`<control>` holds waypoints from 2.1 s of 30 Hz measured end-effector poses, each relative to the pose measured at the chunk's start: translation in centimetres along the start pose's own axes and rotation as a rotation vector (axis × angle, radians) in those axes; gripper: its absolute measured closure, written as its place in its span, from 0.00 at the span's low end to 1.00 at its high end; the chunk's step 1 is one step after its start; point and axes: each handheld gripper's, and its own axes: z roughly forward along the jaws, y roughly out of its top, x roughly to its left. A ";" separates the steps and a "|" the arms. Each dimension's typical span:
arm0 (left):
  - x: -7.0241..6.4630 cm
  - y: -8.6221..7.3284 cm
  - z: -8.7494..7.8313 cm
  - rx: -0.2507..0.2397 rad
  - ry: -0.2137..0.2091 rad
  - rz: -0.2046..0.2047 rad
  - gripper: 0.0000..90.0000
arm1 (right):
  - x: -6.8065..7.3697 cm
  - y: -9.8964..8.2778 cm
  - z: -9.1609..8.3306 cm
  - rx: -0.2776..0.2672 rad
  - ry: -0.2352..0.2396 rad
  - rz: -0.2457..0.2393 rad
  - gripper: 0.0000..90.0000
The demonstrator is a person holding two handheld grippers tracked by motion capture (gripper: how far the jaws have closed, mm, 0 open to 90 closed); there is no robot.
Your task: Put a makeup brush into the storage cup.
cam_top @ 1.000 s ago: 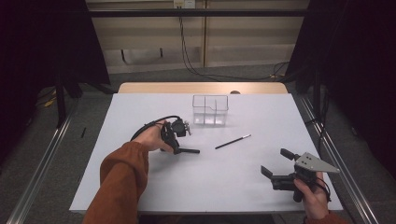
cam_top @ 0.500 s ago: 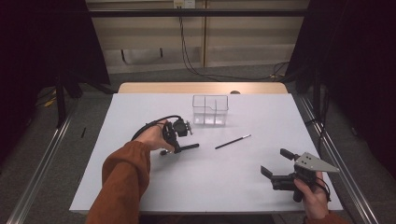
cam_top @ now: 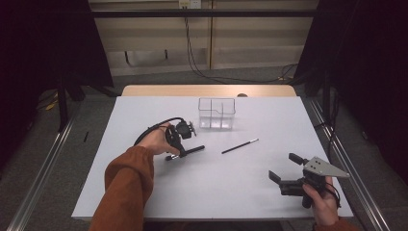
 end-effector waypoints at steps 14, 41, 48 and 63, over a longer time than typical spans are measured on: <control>0.5 -1.7 -1.4 -0.195 -0.048 -0.099 0.86 | 0.0 0.0 0.0 -0.002 -0.006 0.001 0.00; -0.5 -8.8 -4.7 -0.737 0.065 -0.321 0.86 | 0.1 0.0 0.1 -0.003 -0.006 0.004 0.00; -1.7 -9.6 -5.0 -0.808 0.058 -0.314 0.86 | 0.0 0.1 0.1 -0.009 -0.004 0.014 0.00; -6.4 -9.0 -5.4 -0.872 0.013 -0.227 0.86 | 0.1 0.2 0.4 -0.016 0.000 0.009 0.00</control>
